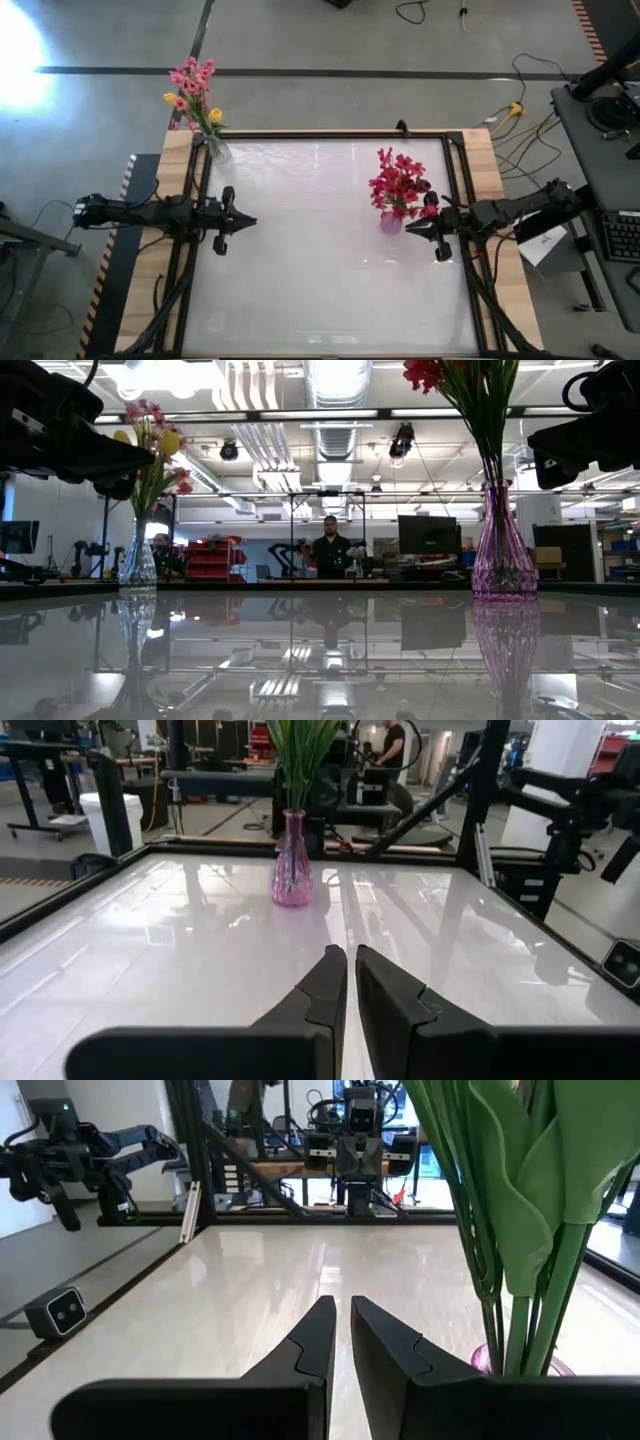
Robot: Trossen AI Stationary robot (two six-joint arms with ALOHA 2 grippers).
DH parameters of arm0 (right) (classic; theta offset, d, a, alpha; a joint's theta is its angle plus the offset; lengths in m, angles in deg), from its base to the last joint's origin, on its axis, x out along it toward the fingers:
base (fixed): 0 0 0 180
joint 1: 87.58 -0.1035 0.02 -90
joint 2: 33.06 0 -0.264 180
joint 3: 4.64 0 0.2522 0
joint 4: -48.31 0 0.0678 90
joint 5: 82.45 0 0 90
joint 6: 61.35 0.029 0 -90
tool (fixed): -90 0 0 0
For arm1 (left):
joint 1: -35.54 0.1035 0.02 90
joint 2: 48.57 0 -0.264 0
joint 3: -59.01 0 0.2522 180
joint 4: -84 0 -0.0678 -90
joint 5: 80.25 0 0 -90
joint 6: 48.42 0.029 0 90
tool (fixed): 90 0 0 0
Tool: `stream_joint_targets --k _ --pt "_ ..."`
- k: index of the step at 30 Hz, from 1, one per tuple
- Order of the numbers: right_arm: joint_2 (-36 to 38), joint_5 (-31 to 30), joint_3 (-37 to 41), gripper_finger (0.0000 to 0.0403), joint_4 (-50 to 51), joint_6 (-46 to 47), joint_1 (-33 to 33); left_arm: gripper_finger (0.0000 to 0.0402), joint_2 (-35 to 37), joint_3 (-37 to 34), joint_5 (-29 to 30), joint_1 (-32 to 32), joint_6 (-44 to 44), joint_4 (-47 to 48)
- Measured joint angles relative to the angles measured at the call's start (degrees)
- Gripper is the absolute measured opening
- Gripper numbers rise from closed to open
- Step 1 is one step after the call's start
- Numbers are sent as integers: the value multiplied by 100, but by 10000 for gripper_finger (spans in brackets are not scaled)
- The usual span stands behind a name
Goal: Sort flowers into vase by color
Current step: Return to Home Position
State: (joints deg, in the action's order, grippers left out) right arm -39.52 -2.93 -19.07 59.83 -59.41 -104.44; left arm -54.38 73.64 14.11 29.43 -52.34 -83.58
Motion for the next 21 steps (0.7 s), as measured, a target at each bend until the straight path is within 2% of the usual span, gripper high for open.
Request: stream_joint_targets --k 21 --pt "0 -2 4 29 7 0 0 13 -337 49 2 0 0 -18"
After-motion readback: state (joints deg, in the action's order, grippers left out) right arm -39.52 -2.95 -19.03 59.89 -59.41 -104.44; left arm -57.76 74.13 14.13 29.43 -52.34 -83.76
